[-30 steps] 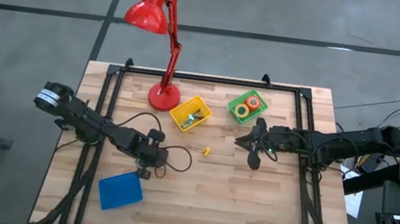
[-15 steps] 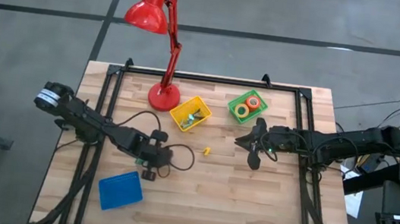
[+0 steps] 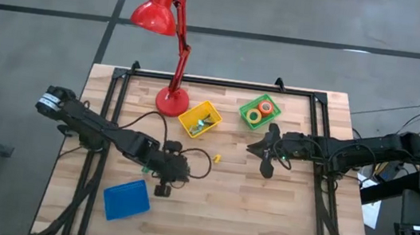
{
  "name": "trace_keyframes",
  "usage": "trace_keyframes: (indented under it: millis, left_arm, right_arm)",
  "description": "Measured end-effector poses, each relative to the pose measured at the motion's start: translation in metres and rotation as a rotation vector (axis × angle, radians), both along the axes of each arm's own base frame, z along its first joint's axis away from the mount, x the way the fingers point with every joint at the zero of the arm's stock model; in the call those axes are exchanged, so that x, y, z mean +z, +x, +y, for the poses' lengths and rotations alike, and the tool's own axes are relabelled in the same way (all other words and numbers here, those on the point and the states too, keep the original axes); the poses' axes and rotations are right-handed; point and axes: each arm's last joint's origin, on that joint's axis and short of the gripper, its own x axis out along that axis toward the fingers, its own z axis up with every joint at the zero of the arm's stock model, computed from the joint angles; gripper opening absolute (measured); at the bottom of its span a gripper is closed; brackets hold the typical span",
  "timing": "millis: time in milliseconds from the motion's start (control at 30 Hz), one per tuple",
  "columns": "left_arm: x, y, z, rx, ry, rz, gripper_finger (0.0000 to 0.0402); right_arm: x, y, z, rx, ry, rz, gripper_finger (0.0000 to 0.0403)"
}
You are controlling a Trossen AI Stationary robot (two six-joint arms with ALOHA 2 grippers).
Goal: Pick and place Stapler, Stapler remover, tape
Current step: Put the black stapler into the blue bin
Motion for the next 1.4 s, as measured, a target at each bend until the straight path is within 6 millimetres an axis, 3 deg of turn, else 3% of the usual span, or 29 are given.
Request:
trace_keyframes:
  millis: [267, 433, 667, 933, 1400]
  left_arm:
    - [0.036, -0.019, -0.035, 0.1, -0.151, 0.133, 0.0037]
    - [0.043, -0.034, -0.063, 0.122, -0.244, 0.182, 0.0039]
    - [0.035, -0.062, -0.089, 0.186, -0.212, 0.27, 0.0037]
    - [0.028, -0.081, -0.104, 0.293, -0.21, 0.301, 0.0041]
    - [-0.021, -0.099, -0.098, 0.384, -0.163, 0.422, 0.004]
  right_arm:
    - [-0.001, 0.0, 0.0, 0.019, -0.035, 0.011, 0.005]
    - [-0.001, 0.0, 0.0, 0.023, -0.041, 0.013, 0.005]
    - [-0.001, 0.0, 0.0, 0.038, -0.068, 0.016, 0.005]
    - [0.0, 0.0, 0.0, 0.053, -0.099, 0.005, 0.005]
    - [0.002, 0.001, 0.0, 0.059, -0.113, -0.013, 0.005]
